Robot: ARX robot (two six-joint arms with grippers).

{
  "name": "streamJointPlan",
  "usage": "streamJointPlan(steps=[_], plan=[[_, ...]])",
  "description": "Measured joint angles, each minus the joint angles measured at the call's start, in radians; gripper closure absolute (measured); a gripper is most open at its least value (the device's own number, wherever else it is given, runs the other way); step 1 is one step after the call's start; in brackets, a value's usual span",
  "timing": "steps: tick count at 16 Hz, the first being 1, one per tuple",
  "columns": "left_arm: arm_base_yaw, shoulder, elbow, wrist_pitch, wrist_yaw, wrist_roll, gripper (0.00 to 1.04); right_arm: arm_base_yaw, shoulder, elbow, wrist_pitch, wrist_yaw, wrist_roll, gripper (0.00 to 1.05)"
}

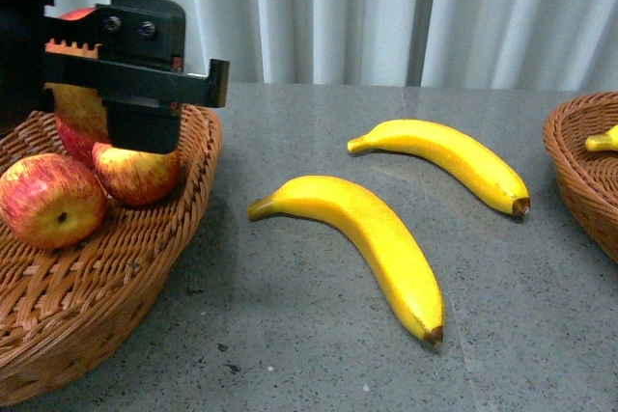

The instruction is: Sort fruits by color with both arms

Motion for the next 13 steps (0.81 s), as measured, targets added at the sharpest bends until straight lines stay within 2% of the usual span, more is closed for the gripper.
streamJointPlan(steps=[1,4,10,12,13], plan=[[0.0,-0.024,-0.014,-0.009,-0.007,-0.019,0.39,0.0,0.0,0.0,0.0,0.0,0.0,0.07],[-0.002,-0.035,-0.023,-0.005,0.002,-0.057,0.06,0.0,0.0,0.0,0.0,0.0,0.0,0.07],[-0.037,-0.098,-0.062,0.209,-0.012,-0.065,0.07,0.0,0.0,0.0,0.0,0.0,0.0,0.07],[-0.019,-0.14,-0.07,0.188,-0.021,-0.098,0.07,0.0,0.0,0.0,0.0,0.0,0.0,0.07],[0.003,-0.169,-0.082,0.184,0.011,-0.111,0.09,0.0,0.0,0.0,0.0,0.0,0.0,0.07]])
